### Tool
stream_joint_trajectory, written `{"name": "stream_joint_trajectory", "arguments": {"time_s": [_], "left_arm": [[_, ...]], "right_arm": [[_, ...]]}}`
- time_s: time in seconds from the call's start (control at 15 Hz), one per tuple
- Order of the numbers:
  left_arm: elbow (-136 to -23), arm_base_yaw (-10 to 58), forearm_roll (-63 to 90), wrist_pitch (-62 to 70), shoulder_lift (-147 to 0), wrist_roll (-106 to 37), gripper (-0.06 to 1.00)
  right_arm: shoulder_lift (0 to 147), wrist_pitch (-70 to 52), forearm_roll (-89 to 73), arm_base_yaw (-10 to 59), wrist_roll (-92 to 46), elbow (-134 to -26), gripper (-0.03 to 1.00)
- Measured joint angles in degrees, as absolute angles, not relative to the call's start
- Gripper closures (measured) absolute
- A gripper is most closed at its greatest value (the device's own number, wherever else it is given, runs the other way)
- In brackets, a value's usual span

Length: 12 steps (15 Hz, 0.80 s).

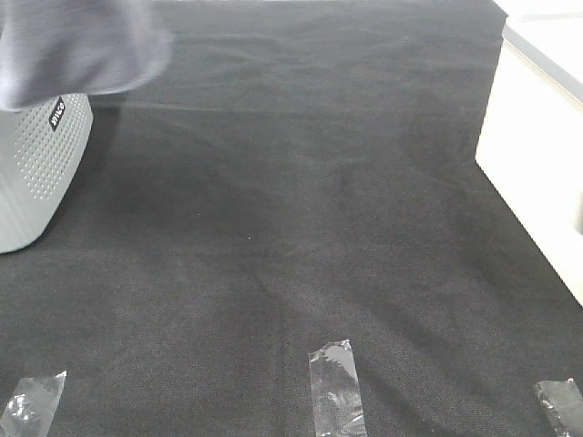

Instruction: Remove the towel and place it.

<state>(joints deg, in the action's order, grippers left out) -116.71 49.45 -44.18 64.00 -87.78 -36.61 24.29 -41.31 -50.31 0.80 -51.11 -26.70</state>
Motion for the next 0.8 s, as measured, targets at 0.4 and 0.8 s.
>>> {"name": "stream_joint_trajectory", "arguments": {"time_s": [0.4, 0.8], "left_arm": [[-116.7, 58.9, -43.5, 56.1, -87.8, -36.6, 0.94], [-116.7, 59.2, -39.3, 53.7, -90.0, -36.7, 0.94]], "right_arm": [[50.0, -49.8, -78.4, 0.8, -91.7, -29.1, 0.14], [74.5, -63.7, -83.5, 1.3, -99.7, -44.2, 0.13]]}}
